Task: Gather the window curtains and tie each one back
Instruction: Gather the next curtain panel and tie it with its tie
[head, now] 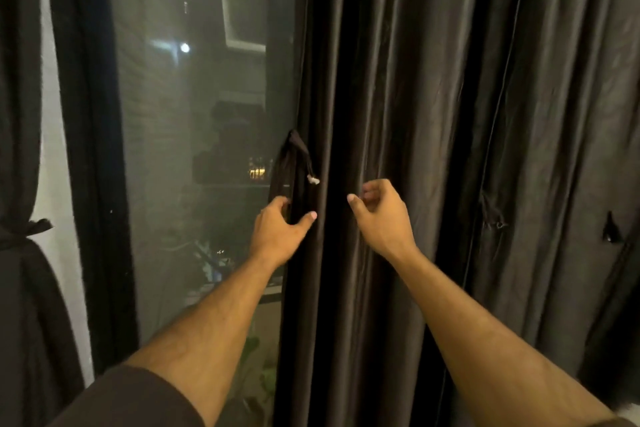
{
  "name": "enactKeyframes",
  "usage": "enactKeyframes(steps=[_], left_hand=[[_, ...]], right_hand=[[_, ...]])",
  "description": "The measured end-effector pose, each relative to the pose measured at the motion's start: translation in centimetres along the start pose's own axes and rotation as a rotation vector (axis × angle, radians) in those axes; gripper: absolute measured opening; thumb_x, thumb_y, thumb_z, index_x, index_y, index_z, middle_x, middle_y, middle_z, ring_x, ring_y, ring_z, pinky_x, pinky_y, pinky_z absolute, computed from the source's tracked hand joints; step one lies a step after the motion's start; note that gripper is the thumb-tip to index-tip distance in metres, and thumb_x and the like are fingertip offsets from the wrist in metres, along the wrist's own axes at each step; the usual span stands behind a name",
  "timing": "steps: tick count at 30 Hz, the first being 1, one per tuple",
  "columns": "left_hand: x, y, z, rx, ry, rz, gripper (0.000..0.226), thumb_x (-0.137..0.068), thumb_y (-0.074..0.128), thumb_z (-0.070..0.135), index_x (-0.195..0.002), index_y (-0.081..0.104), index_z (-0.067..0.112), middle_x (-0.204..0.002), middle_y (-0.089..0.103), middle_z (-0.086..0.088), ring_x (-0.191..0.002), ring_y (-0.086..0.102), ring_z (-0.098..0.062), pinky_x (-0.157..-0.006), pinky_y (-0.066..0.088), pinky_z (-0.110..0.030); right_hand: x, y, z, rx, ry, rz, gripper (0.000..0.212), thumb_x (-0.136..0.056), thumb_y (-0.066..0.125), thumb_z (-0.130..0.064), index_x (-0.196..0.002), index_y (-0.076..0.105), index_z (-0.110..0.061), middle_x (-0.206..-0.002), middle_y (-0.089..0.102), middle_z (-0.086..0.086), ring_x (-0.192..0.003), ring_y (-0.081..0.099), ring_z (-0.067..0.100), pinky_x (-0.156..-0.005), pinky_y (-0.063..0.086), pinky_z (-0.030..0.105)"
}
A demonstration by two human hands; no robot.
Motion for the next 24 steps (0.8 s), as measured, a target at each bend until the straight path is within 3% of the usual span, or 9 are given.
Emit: enactKeyframes(steps=[5,8,10,12,14,17,19,21,24], left_hand=[[-2.6,2.7,0.6,0.072,-0.041,0.041,0.063,-0.083,0.078,0.041,-0.136,0.054,0.016,-0.127,0.064,0.002,-0.118,0.062,-0.019,-0.095,0.051,-0.029],[-3.2,3.7,0.5,0.135,-0.044,0.194,0.026,-0.092,0.07,0.009,-0.111,0.057,0.022,-0.101,0.065,0.005,-0.091,0.065,-0.017,-0.068,0.044,-0.016],[-3.4,4.3,-0.1,0.148,0.014,0.294,0.035,-0.089,0.064,-0.001,-0.086,0.049,0.03,-0.08,0.063,0.003,-0.069,0.059,-0.018,-0.059,0.044,-0.029],[-4.1,5.0,-0.5,0.127,0.142,0.343,0.043,-0.08,0.054,-0.011,-0.079,0.053,0.032,-0.081,0.065,0.0,-0.072,0.061,-0.027,-0.068,0.045,-0.031],[-5.1,5.4,-0.5,0.095,0.231,0.365,0.058,-0.075,0.051,-0.018,-0.093,0.076,0.031,-0.111,0.073,-0.005,-0.1,0.069,-0.032,-0.089,0.045,-0.022],[-5.3,4.5,1.2,0.15,0.255,0.276,0.05,-0.083,0.061,-0.011,-0.121,0.075,0.017,-0.137,0.064,0.002,-0.126,0.061,-0.023,-0.109,0.043,-0.028],[-5.3,3.8,2.0,0.202,0.302,0.248,0.045,-0.089,0.07,0.005,-0.13,0.069,0.023,-0.137,0.063,0.009,-0.127,0.059,-0.015,-0.109,0.048,-0.038],[-4.9,2.8,2.8,0.269,0.35,0.291,0.043,-0.089,0.074,0.015,-0.129,0.067,0.027,-0.129,0.066,0.012,-0.12,0.062,-0.011,-0.102,0.054,-0.039],[-4.2,1.8,3.9,0.326,0.346,0.294,0.039,-0.088,0.066,0.053,-0.126,0.062,0.046,-0.122,0.065,0.022,-0.115,0.062,0.002,-0.092,0.053,-0.024]], right_hand=[[-4.3,-0.2,2.0,-0.071,0.039,-0.001,0.071,-0.096,0.07,-0.035,-0.154,0.033,-0.017,-0.157,0.037,0.003,-0.13,0.052,0.016,-0.1,0.048,0.026],[-7.2,0.3,1.4,-0.162,0.039,-0.006,0.09,-0.095,0.072,-0.033,-0.162,0.014,-0.024,-0.165,0.032,0.002,-0.146,0.042,0.02,-0.118,0.041,0.042],[-8.6,0.9,0.5,-0.196,0.01,-0.007,0.096,-0.095,0.072,-0.032,-0.163,0.003,-0.03,-0.167,0.028,0.0,-0.148,0.04,0.019,-0.12,0.039,0.039],[-9.3,1.2,-0.6,-0.146,-0.063,0.0,0.097,-0.098,0.068,-0.029,-0.163,-0.004,-0.033,-0.167,0.027,-0.003,-0.144,0.042,0.013,-0.112,0.042,0.025],[-9.6,1.7,-1.5,-0.074,-0.121,0.02,0.092,-0.102,0.061,-0.029,-0.162,-0.009,-0.036,-0.164,0.034,-0.005,-0.129,0.051,0.004,-0.095,0.045,0.014],[-9.5,2.4,-2.8,-0.032,-0.185,0.049,0.086,-0.105,0.051,-0.042,-0.16,-0.016,-0.04,-0.15,0.053,-0.003,-0.12,0.064,0.011,-0.091,0.05,0.021],[-9.6,3.0,-3.3,-0.004,-0.24,0.061,0.091,-0.104,0.054,-0.042,-0.157,-0.019,-0.044,-0.112,0.073,-0.004,-0.087,0.073,0.014,-0.077,0.062,0.033],[-9.8,3.5,-3.7,0.033,-0.273,0.078,0.096,-0.104,0.058,-0.026,-0.157,-0.019,-0.044,-0.075,0.068,0.0,-0.06,0.067,0.018,-0.057,0.059,0.04],[-10.0,3.9,-4.4,0.042,-0.306,0.105,0.095,-0.102,0.053,-0.006,-0.16,-0.014,-0.037,-0.061,0.059,0.006,-0.052,0.059,0.026,-0.049,0.053,0.04]])
Point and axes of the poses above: each hand's wrist, its own x-axis away from the middle knuckle, its own y-axis out of the palm, z = x × y, the point moved 1 cm from there along -x, towards the middle knuckle
